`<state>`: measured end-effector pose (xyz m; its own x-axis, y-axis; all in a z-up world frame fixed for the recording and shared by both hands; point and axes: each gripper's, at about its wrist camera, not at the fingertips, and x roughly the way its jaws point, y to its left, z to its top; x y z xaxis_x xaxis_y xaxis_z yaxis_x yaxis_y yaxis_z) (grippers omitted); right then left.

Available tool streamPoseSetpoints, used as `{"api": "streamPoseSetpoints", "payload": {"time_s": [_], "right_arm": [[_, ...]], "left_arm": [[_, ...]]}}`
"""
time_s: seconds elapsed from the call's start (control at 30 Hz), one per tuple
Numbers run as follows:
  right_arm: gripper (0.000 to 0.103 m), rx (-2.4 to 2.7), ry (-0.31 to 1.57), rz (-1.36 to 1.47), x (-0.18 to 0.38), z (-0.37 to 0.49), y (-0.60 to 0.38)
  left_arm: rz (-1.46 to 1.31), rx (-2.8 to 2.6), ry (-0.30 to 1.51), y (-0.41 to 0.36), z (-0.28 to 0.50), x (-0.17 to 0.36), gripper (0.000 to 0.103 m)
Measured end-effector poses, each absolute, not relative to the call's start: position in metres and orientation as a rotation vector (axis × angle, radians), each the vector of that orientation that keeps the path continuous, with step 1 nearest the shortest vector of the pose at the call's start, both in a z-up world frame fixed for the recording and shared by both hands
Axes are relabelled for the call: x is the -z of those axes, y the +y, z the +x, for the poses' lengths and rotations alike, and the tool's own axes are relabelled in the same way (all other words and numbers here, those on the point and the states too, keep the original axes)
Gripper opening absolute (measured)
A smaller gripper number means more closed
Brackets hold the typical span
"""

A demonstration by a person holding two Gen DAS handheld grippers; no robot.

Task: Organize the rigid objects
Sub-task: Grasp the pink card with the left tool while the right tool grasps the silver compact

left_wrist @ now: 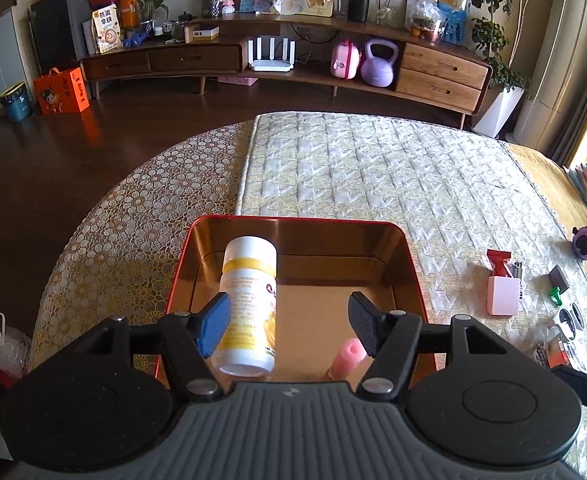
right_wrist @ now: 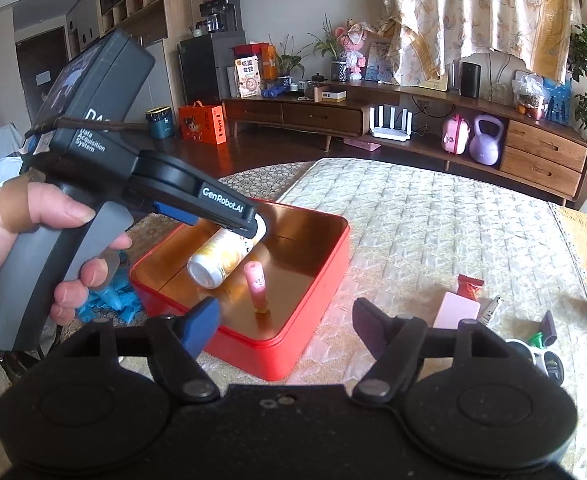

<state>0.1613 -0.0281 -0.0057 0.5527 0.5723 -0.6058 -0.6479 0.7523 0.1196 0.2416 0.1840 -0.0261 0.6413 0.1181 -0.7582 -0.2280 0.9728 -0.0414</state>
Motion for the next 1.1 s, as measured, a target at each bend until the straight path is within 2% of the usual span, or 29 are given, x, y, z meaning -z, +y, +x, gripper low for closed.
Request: {"api": "streamPoseSetpoints", "payload": {"time_s": [0.43, 0.53, 0.8, 1.1], "right_arm": [[0.083, -0.627, 0.658, -0.035, -0.009, 0.144, -0.102], [0.089, -0.601, 0.651, -0.033, -0.008, 0.138, -0.121], [0.103, -0.531, 0.638, -0.02, -0.003, 0.123, -0.172], [0.103, -0.481, 0.66, 0.015, 0.013, 0.116, -0.216]], "left_arm": [[-0.126, -0.11, 0.808, 0.131, 0.211, 0.009, 0.07], [-0.103, -0.096, 0.8, 0.115, 0.205, 0.008, 0.077], [-0.097, -0.042, 0.781, 0.078, 0.193, 0.009, 0.083], [-0.095, -0.004, 0.764, 0.041, 0.197, 0.017, 0.083]]}}
